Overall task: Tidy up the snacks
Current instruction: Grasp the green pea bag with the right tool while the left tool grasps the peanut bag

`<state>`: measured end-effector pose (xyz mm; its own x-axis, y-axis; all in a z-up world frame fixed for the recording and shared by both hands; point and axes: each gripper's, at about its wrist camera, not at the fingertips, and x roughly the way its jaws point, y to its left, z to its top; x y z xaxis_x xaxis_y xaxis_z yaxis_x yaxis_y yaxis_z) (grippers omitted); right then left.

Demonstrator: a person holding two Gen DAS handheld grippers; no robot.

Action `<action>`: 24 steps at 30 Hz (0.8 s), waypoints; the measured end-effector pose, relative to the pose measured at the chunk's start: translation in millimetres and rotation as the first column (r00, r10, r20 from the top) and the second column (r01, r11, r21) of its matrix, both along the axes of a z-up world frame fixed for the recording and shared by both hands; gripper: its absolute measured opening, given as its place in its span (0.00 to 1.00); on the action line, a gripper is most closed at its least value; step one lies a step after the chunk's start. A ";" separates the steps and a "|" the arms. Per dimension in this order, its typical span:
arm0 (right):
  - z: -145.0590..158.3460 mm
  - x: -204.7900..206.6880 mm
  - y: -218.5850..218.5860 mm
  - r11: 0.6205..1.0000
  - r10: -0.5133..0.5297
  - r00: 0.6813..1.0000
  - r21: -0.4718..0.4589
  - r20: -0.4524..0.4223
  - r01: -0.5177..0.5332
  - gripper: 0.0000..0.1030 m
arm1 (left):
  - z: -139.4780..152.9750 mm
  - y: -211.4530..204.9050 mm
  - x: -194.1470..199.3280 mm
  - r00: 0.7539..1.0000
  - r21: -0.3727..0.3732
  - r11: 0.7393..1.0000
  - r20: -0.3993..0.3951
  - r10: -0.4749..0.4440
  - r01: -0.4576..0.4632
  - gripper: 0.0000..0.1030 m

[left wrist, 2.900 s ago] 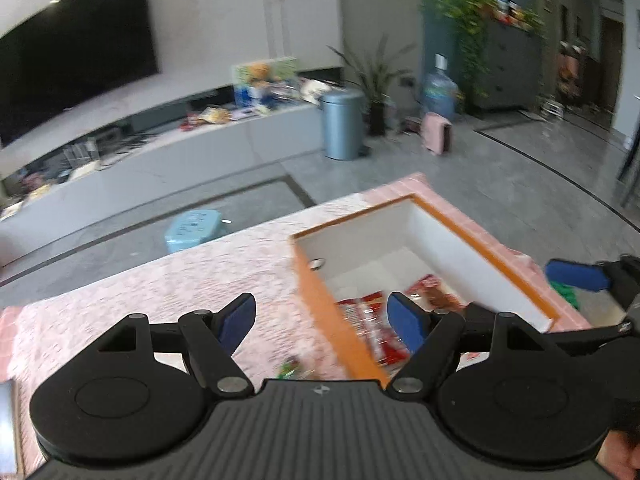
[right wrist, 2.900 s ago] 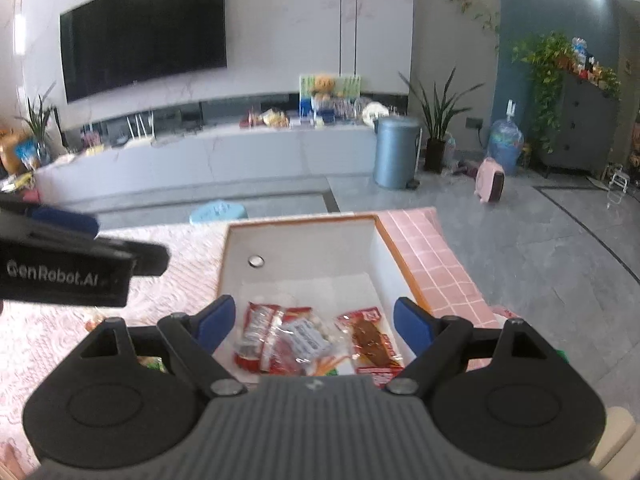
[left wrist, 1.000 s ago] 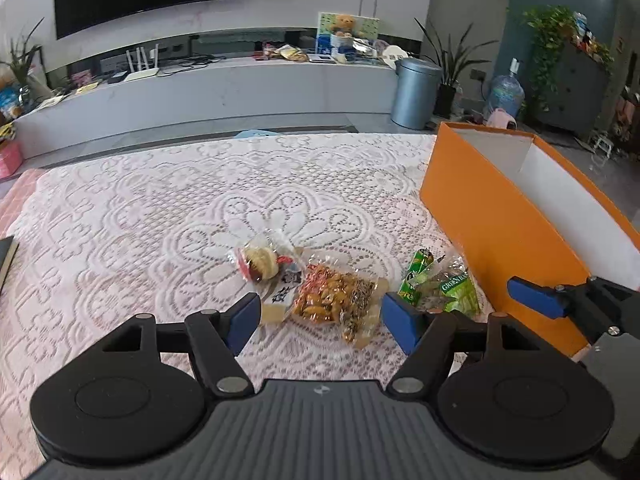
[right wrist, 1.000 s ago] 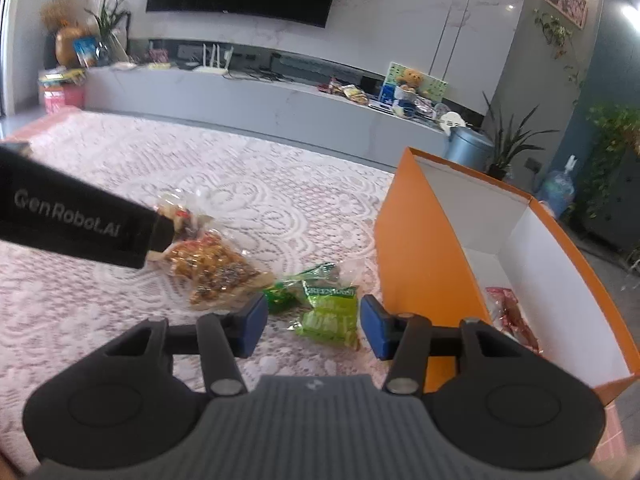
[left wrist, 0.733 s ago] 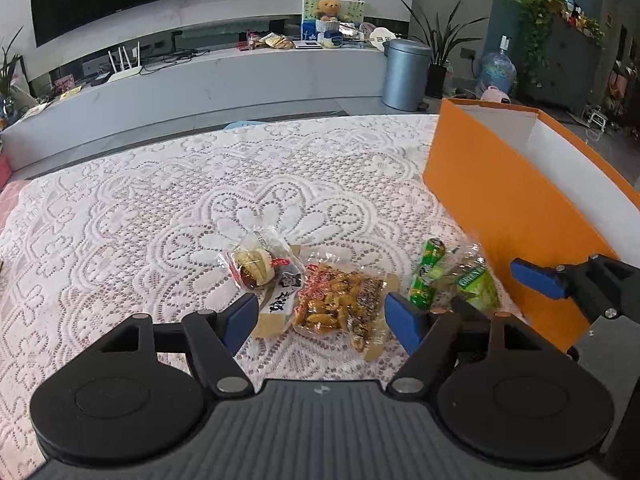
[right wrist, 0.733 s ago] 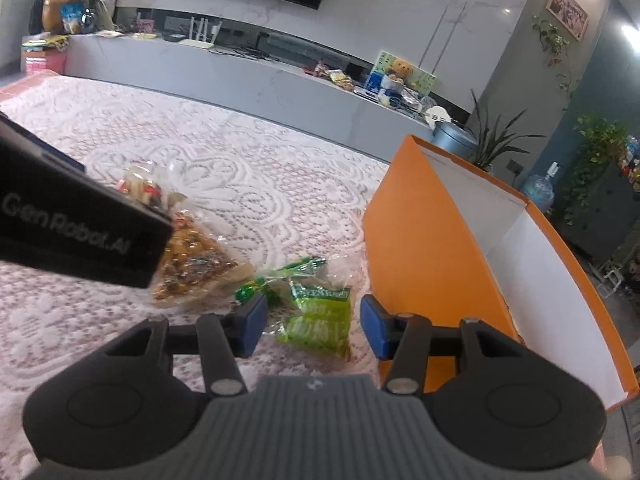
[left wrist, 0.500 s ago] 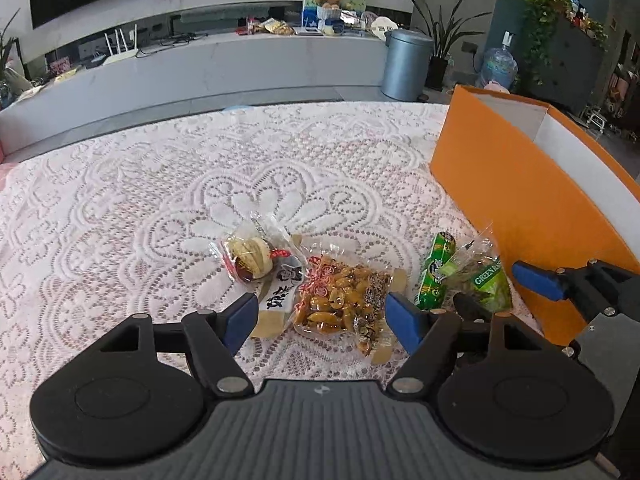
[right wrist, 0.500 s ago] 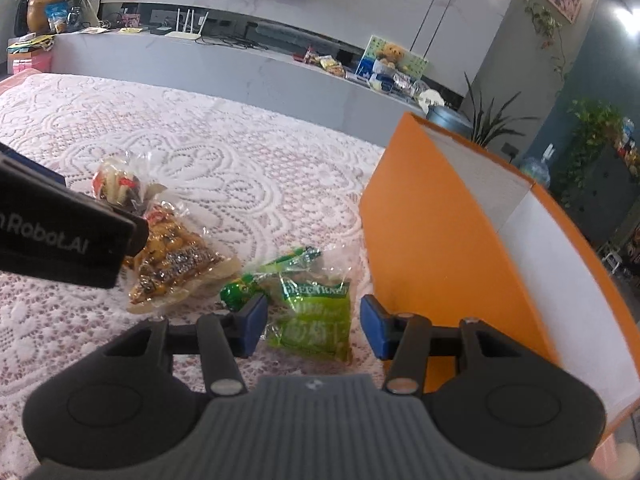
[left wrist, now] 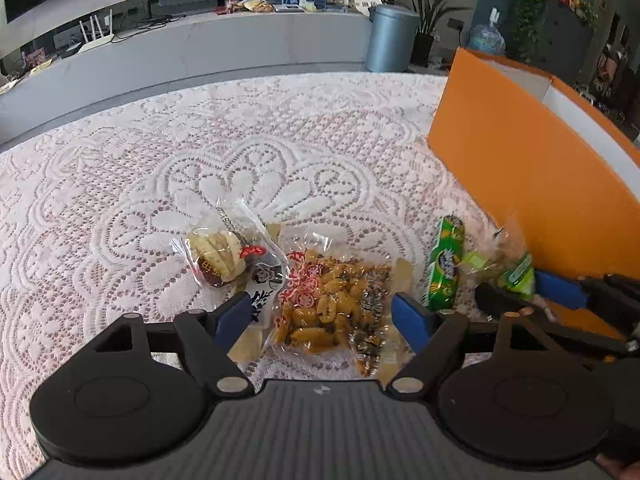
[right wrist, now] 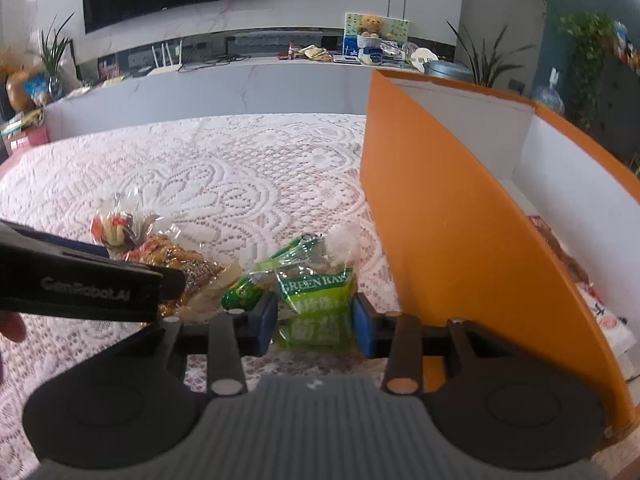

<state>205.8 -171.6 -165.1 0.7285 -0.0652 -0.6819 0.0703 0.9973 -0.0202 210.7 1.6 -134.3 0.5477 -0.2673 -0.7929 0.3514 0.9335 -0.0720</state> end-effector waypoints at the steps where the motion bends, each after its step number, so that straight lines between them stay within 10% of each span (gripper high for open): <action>1: -0.1 -0.1 -1.9 1.000 -0.005 1.000 0.014 0.001 0.005 0.38 | -2.4 -0.5 0.8 1.000 0.017 1.000 0.000 -0.001 0.001 0.93; 17: -2.8 -3.5 -9.8 0.998 -0.022 1.000 0.057 0.004 0.022 0.39 | -13.0 2.1 -0.5 1.000 0.007 1.000 0.002 0.005 -0.005 0.99; 24: -2.5 -4.7 -11.0 0.998 -0.022 1.000 0.054 0.004 0.022 0.39 | -3.3 -3.0 -13.4 1.000 -0.011 1.000 -0.006 -0.009 0.009 0.73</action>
